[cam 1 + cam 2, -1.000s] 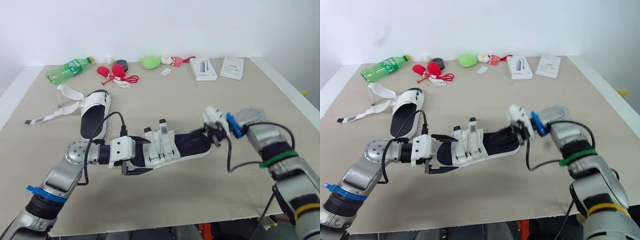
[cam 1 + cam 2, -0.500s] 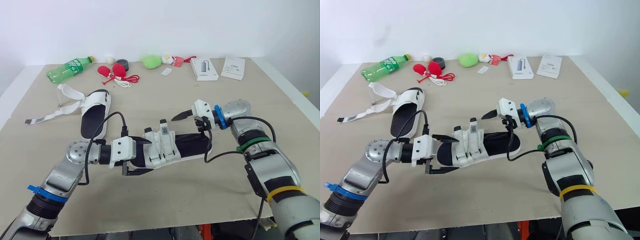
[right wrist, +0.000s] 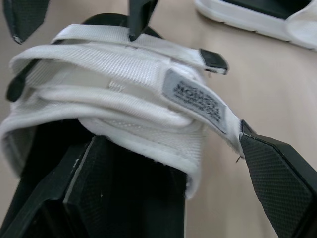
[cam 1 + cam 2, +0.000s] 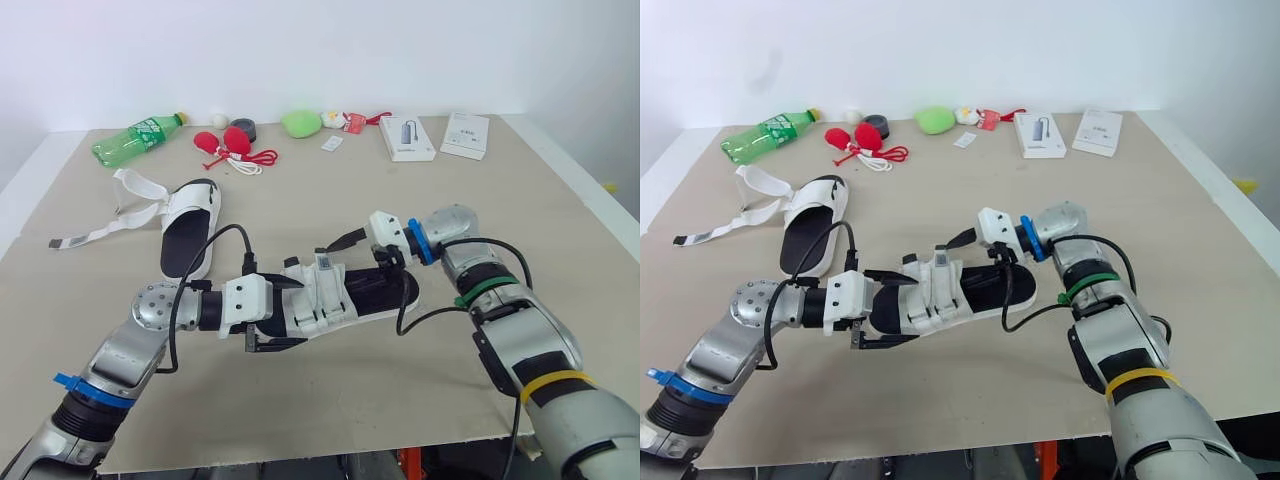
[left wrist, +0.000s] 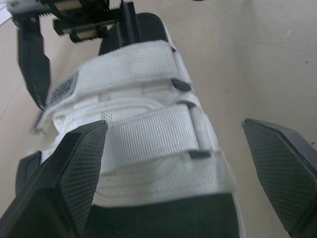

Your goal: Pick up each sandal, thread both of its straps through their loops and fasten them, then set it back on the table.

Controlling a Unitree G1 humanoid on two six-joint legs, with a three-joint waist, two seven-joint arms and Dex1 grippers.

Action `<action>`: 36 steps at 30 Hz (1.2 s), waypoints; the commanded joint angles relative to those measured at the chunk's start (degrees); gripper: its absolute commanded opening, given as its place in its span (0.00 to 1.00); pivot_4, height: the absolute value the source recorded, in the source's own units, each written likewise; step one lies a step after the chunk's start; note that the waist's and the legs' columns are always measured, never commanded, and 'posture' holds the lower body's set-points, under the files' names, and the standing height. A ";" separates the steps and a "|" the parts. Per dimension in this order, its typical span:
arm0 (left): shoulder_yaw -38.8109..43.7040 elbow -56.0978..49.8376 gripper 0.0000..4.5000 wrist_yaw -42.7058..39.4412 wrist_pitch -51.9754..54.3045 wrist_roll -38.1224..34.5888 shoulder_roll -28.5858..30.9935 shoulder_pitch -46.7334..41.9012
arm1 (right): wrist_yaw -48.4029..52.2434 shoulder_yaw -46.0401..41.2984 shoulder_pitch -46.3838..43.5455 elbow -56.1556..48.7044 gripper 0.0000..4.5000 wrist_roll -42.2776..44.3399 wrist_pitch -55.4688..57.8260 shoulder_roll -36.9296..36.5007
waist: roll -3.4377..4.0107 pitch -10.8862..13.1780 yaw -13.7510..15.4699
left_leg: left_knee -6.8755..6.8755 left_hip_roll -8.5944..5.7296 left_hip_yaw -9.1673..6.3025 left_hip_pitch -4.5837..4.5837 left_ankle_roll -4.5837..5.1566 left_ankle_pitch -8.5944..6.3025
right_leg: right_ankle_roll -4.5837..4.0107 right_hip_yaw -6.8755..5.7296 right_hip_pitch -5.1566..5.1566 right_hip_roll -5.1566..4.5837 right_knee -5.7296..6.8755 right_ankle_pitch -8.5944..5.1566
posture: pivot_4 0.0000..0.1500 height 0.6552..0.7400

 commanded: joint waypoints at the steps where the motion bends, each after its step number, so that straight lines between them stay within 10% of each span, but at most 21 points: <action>1: 0.73 -2.10 1.00 0.45 0.37 -0.30 0.29 0.33 | 2.54 3.26 0.57 -5.26 0.96 4.69 3.12 -1.75 | 0.00 0.00 0.00 | 0.00 0.00 0.00 0.00 0.00 0.00 | 0.00 0.00 0.00 0.01 0.01 0.00 | 1.00 1.00; 12: 0.20 -1.52 1.00 0.47 0.35 0.15 -0.13 -0.46 | 2.54 -1.61 -1.21 2.06 0.96 -0.63 2.16 0.43 | 0.00 0.00 0.02 | 0.00 0.01 -0.01 0.01 0.00 0.00 | -0.18 -0.01 0.00 0.01 0.02 -0.10 | 1.00 1.00; 17: -0.07 -1.59 1.00 0.39 0.39 0.29 -0.23 -0.41 | 2.54 -1.67 -0.36 0.16 0.63 0.63 4.23 0.58 | 0.00 0.00 0.02 | 0.00 0.01 -0.01 0.01 0.00 0.00 | -0.18 -0.01 0.00 0.02 0.02 -0.10 | 1.00 1.00; 23: -0.14 -1.34 1.00 0.12 0.15 0.51 0.00 -0.42 | 2.54 -0.86 0.55 -2.06 0.01 1.90 4.98 0.16 | 0.00 0.00 0.02 | 0.00 0.01 -0.01 0.00 0.00 0.00 | -0.17 -0.01 0.00 0.02 0.02 -0.10 | 1.00 1.00; 36: 1.41 -1.03 1.00 0.92 0.84 -0.88 -0.59 -1.06 | 1.07 -8.85 3.23 -7.10 0.01 5.10 15.90 -1.39 | 0.00 0.00 0.05 | 0.00 0.01 -0.01 -0.01 0.00 0.00 | -0.18 -0.01 0.00 0.02 0.02 -0.11 | 1.00 1.00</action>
